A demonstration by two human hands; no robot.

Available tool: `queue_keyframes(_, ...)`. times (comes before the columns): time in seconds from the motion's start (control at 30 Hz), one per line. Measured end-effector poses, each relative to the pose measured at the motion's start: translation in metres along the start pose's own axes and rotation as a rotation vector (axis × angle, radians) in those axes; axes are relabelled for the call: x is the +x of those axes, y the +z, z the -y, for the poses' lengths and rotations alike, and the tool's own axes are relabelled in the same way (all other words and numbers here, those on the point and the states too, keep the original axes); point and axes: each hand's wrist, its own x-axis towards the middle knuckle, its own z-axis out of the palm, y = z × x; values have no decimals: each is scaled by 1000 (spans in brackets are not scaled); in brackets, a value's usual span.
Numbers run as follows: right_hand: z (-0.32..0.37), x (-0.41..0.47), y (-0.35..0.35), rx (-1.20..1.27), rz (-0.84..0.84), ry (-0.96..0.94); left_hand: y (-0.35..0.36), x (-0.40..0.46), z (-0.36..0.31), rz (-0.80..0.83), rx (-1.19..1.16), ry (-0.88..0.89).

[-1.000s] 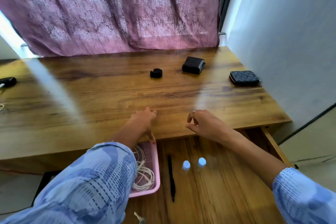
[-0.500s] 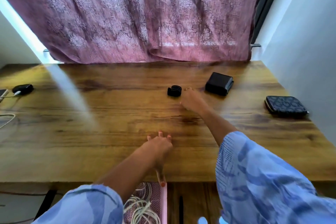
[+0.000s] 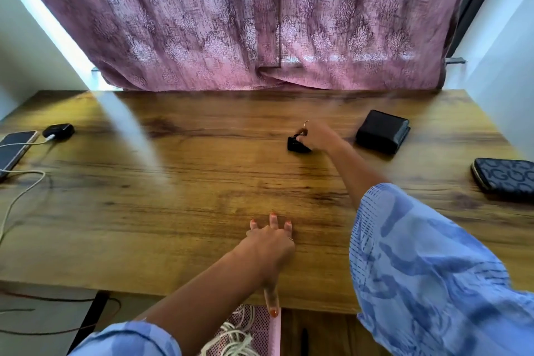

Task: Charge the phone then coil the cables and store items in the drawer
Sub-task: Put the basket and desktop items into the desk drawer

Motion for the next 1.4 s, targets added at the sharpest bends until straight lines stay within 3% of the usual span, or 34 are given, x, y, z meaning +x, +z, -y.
queue_keyframes(0.23, 3, 1, 5, -73, 44, 8, 2, 1, -1, -1, -53, -42)
queue_keyframes(0.53, 0, -43, 13, 218, -45, -12, 2, 0, -2, -12, 6, -25)
queue_keyframes(0.8, -53, -210, 13, 795, -45, 208, 1, -7, -10, -83, 14, -64)
queue_keyframes(0.93, -77, -326, 20, 953, -159, 292, 7, -13, -13, -93, 55, -130)
queue_keyframes(1.0, -91, -369, 33, 929, -143, 380, 7, -15, -20, -108, 117, -127)
queue_keyframes(1.17, -115, -402, 75, 533, -117, 594, 13, -19, -41, -190, 346, -7)
queue_keyframes(1.4, -114, -390, 133, 527, -193, 769, 36, -16, -50, -402, 500, 124)
